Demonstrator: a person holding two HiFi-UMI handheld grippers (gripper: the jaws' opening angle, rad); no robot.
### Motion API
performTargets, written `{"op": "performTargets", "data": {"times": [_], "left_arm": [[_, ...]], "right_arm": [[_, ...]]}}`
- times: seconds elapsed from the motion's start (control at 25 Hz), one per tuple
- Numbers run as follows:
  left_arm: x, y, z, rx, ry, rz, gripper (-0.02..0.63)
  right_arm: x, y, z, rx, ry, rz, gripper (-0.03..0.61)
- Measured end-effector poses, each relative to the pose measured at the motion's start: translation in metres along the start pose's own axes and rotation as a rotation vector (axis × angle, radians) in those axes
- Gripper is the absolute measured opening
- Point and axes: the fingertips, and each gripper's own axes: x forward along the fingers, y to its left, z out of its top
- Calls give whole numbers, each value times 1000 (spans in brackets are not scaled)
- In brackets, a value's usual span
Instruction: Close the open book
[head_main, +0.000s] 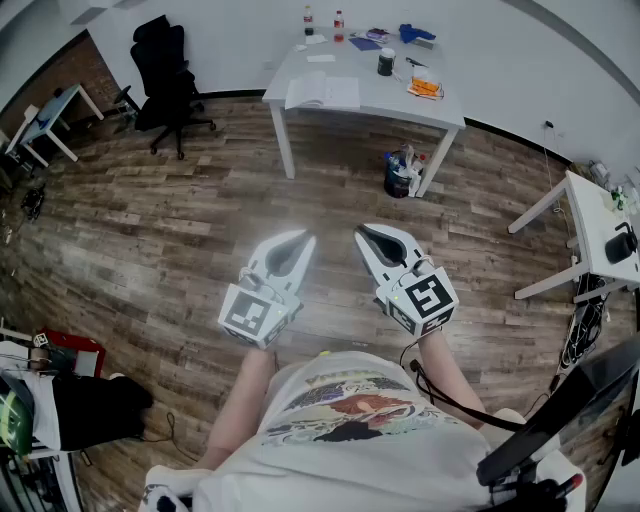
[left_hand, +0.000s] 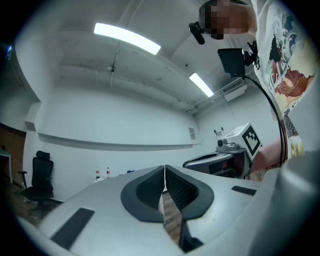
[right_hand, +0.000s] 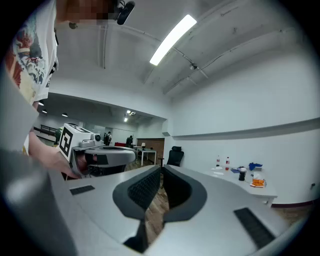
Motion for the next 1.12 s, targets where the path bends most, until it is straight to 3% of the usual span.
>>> {"op": "performTargets", "data": {"times": [0.4, 1.12], "left_arm": [[-1, -3, 4, -2, 2, -2, 14], [-12, 3, -1, 3, 2, -24, 14]], "right_arm": [[2, 8, 2, 49, -23, 10, 32], [17, 19, -2, 39, -5, 2, 34]]}}
